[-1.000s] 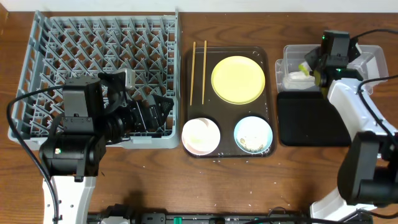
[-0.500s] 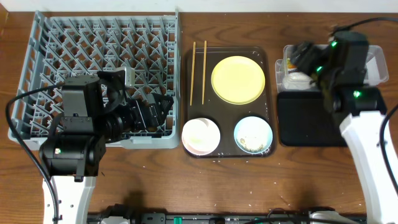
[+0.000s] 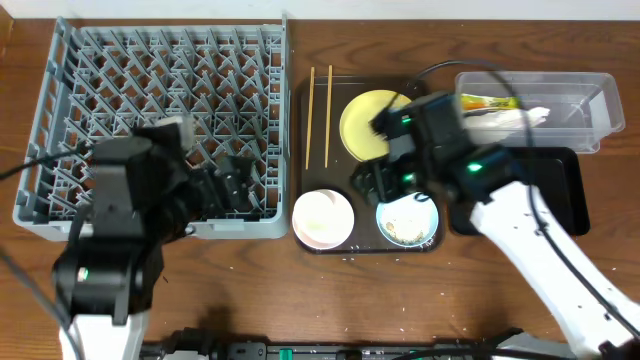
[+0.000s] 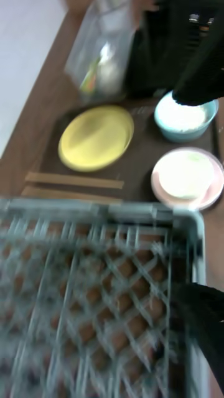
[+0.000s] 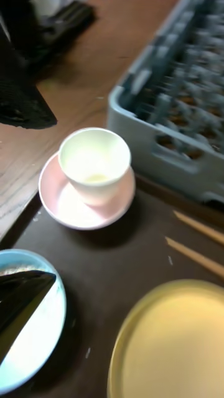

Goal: Sort waste into correct bins and load items into the dishwasher

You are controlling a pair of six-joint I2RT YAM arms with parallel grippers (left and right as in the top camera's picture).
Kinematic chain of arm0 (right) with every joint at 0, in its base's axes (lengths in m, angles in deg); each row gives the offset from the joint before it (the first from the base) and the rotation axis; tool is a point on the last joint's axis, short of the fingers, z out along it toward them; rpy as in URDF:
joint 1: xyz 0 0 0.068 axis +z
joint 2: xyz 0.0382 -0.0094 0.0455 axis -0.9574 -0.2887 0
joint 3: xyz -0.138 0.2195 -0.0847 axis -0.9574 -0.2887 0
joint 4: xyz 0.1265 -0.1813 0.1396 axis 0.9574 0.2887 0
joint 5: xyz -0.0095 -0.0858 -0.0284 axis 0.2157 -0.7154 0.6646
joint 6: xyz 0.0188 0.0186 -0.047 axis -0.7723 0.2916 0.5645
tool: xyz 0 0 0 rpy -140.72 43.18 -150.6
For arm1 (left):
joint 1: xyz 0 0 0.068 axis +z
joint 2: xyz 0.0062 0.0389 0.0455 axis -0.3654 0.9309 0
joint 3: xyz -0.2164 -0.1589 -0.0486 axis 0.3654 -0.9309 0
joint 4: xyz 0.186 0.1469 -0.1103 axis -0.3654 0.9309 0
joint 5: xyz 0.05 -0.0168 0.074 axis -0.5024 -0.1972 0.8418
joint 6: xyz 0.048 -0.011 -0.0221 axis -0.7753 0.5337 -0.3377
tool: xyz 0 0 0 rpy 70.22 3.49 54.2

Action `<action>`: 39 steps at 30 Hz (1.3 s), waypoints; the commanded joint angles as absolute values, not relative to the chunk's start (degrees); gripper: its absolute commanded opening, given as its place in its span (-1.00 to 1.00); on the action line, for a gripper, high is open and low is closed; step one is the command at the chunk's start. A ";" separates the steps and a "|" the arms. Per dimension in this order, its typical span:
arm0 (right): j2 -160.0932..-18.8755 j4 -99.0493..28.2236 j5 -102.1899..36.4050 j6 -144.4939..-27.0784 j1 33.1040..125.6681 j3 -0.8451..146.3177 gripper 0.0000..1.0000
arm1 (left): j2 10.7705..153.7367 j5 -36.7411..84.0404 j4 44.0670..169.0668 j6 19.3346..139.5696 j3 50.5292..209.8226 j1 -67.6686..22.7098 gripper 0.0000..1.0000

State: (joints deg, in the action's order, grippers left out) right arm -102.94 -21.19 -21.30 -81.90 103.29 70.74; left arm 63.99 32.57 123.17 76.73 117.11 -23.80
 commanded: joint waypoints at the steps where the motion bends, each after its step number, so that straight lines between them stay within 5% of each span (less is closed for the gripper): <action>1: -107.64 -22.03 -23.72 -77.15 107.42 70.65 0.36 | 60.30 46.14 124.70 79.16 118.46 -23.78 0.85; 15: -123.24 -28.58 -27.90 -77.17 112.14 70.65 -0.30 | 59.01 45.75 125.90 79.11 118.46 -23.78 0.92; 20: -123.22 -27.53 -30.04 -77.26 112.01 70.67 -0.98 | 59.40 45.75 125.86 79.07 118.46 -23.76 0.92; 29: -111.18 -27.99 -20.18 -77.87 102.11 71.17 -0.98 | 62.37 23.76 119.30 71.92 118.46 -23.76 0.92; 39: -103.72 -37.06 37.15 -68.04 81.63 71.17 -0.98 | 69.98 -4.90 108.50 81.08 118.46 -23.78 0.93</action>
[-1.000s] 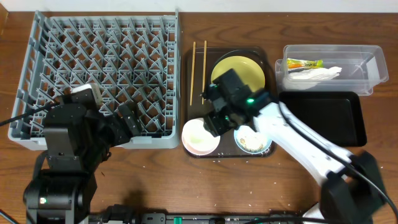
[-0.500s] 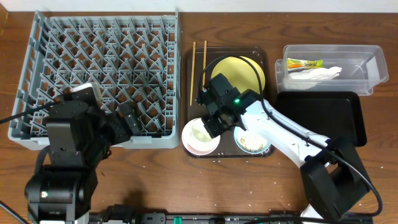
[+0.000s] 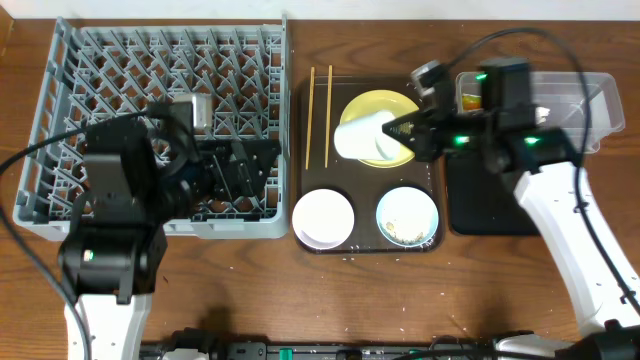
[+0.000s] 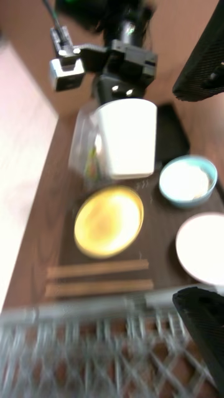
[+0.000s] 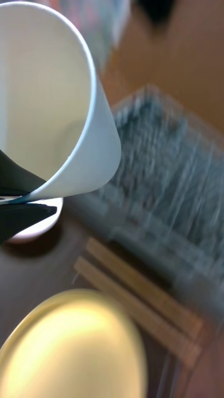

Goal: Sort waste into correct bins and load items into the dishwasher

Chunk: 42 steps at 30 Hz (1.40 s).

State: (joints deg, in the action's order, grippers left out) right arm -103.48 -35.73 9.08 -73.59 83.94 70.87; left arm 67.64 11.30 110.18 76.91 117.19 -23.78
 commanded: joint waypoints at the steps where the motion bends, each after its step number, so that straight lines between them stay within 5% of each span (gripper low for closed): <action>1: -103.72 -37.57 40.99 -67.03 81.45 71.17 -0.98 | 70.68 -7.91 107.98 81.89 118.46 -23.78 0.93; 7: -103.72 -38.66 44.60 -66.88 83.72 71.17 -0.98 | 73.57 -21.88 106.10 82.35 118.46 -23.78 0.91; 15: -103.72 -48.49 44.60 -73.04 90.57 71.17 -0.98 | 73.96 -22.69 106.27 82.11 118.44 -26.51 0.80; 22: -103.72 -65.43 35.97 -88.78 94.24 71.17 -0.98 | 73.94 -22.73 106.27 82.11 118.44 -31.01 0.48; 29: -103.72 -65.72 36.03 -89.76 94.70 71.17 -0.98 | 73.94 -22.69 104.59 82.11 118.44 -31.01 0.14; 42: -103.72 -66.11 25.94 -93.72 97.67 71.17 -0.98 | 73.94 -22.71 103.30 82.76 118.44 -31.01 0.39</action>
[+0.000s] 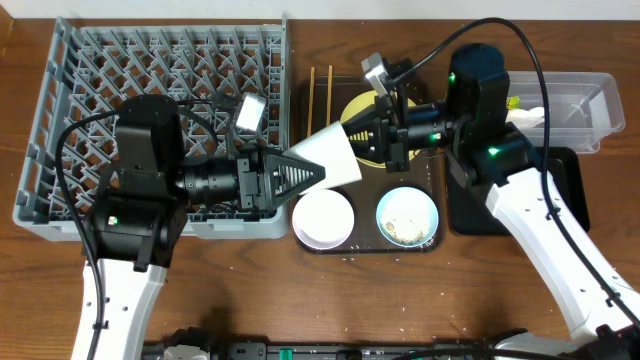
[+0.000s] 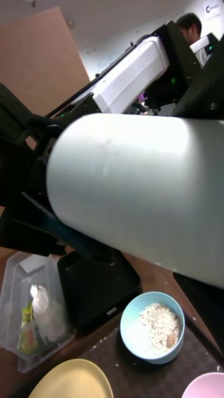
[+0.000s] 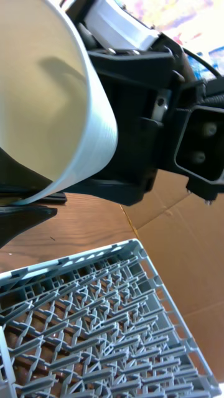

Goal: Sort waste into correct bins and load items into the dishwasher

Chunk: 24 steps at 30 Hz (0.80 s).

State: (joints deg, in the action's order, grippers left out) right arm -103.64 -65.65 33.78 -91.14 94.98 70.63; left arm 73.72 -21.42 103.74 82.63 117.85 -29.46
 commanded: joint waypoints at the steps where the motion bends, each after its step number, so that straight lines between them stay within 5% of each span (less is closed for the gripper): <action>1: -103.72 -66.11 25.94 -93.94 97.69 71.17 -0.98 | 73.94 -22.71 103.28 82.74 118.44 -31.01 0.40; 6: -103.72 -66.07 25.96 -93.98 98.06 71.17 -0.98 | 73.94 -22.69 102.93 82.74 118.44 -31.01 0.47; 11: -103.72 -66.07 25.94 -93.92 99.09 71.17 -0.97 | 73.94 -22.69 102.84 82.74 118.44 -30.99 0.11; 18: -103.72 -65.87 25.89 -93.92 98.19 71.17 -0.96 | 73.94 -22.38 102.88 80.58 118.44 -30.99 0.04; 19: -103.72 -65.70 25.72 -93.94 97.82 71.17 -0.90 | 73.94 -21.73 102.93 80.58 118.44 -30.99 0.04; 21: -103.72 -64.71 25.06 -93.94 95.70 71.17 -0.31 | 73.70 -19.32 103.34 80.56 118.44 -30.66 0.04; 24: -103.66 -62.24 23.38 -93.94 91.22 71.17 -0.08 | 73.22 -13.51 106.27 80.14 118.44 -29.11 0.03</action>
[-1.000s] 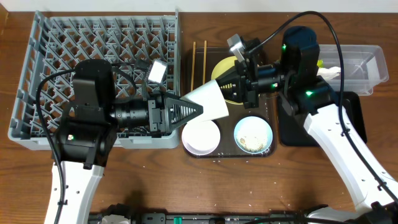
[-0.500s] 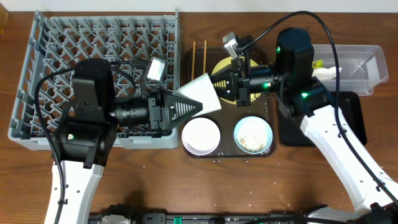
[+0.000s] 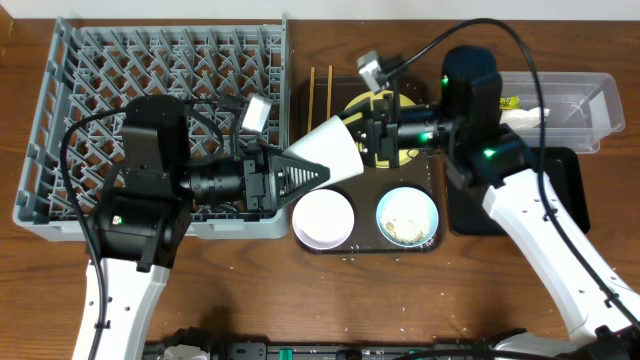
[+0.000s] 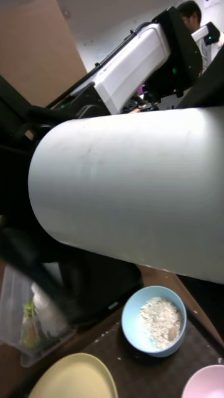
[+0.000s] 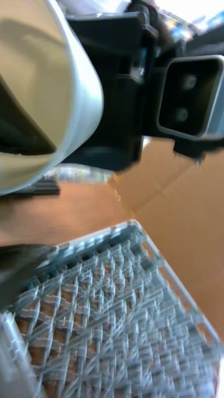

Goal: Sort waste into correct bins and load items into the dishwasher

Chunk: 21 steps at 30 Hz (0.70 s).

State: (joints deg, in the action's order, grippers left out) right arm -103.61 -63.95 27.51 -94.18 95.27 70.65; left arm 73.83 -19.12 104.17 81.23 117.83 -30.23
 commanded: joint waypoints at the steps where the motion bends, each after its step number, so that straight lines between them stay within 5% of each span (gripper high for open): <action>1: -103.55 -60.62 21.94 -93.94 89.67 71.17 -0.09 | 72.93 -10.58 108.09 79.73 118.44 -28.44 0.02; 12: -103.55 -27.01 -11.79 -84.02 83.37 71.17 0.10 | 71.20 35.17 129.11 83.20 119.84 -19.58 -0.05; 21: -103.55 -21.48 -18.87 -81.90 84.56 71.17 0.14 | 73.41 50.56 133.66 86.35 120.08 -11.26 -0.03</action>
